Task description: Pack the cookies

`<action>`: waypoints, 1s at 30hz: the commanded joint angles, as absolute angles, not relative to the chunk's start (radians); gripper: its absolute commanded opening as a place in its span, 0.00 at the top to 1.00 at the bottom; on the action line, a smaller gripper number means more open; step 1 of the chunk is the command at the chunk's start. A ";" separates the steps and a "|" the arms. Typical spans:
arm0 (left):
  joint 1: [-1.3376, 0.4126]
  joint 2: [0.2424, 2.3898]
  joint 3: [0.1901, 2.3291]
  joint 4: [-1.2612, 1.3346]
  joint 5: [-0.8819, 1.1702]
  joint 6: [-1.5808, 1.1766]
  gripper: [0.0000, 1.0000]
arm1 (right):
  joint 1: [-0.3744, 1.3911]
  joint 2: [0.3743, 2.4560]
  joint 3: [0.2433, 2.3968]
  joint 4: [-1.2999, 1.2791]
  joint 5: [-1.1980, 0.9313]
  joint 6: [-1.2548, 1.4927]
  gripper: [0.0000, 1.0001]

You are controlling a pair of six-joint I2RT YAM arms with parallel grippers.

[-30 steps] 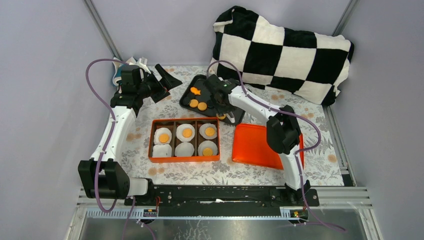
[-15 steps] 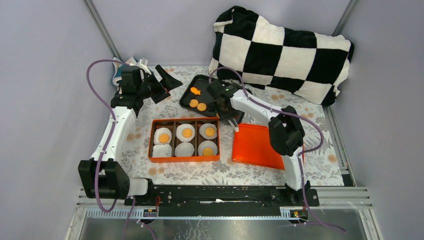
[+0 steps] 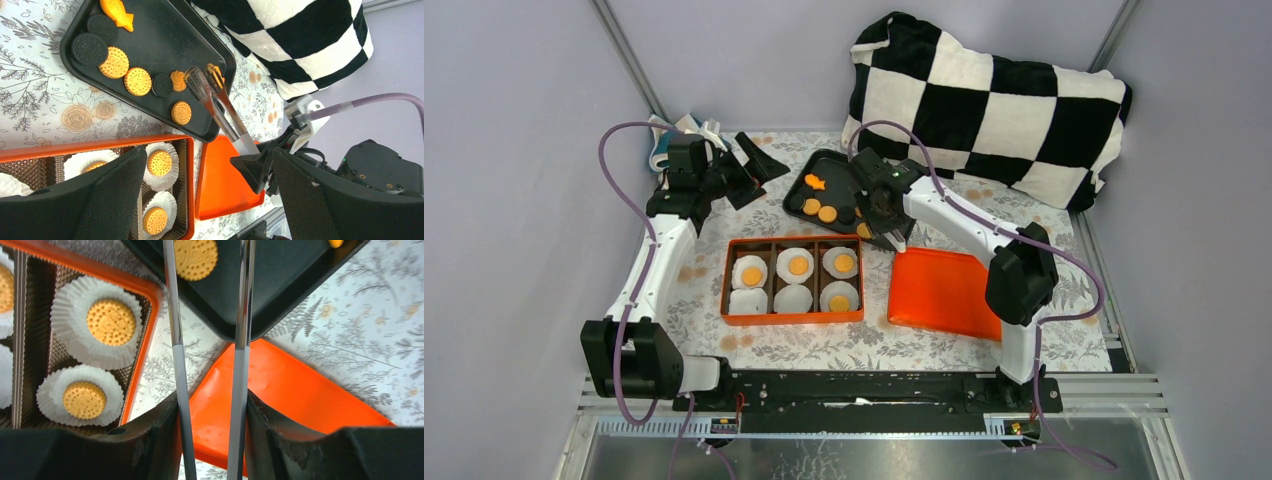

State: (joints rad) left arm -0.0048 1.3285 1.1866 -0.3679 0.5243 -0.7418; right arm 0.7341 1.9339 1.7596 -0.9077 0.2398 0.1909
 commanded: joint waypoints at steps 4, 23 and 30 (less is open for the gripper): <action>-0.002 1.314 1.165 -0.325 0.548 -0.748 0.01 | 0.744 1.891 1.668 -0.895 0.044 0.181 0.53; -0.002 1.342 1.158 -0.306 0.582 -0.750 0.01 | 0.752 2.266 2.048 -1.041 0.239 0.172 0.55; -0.002 1.344 1.165 -0.312 0.581 -0.744 0.01 | 0.739 2.344 2.162 -1.025 0.305 0.165 0.54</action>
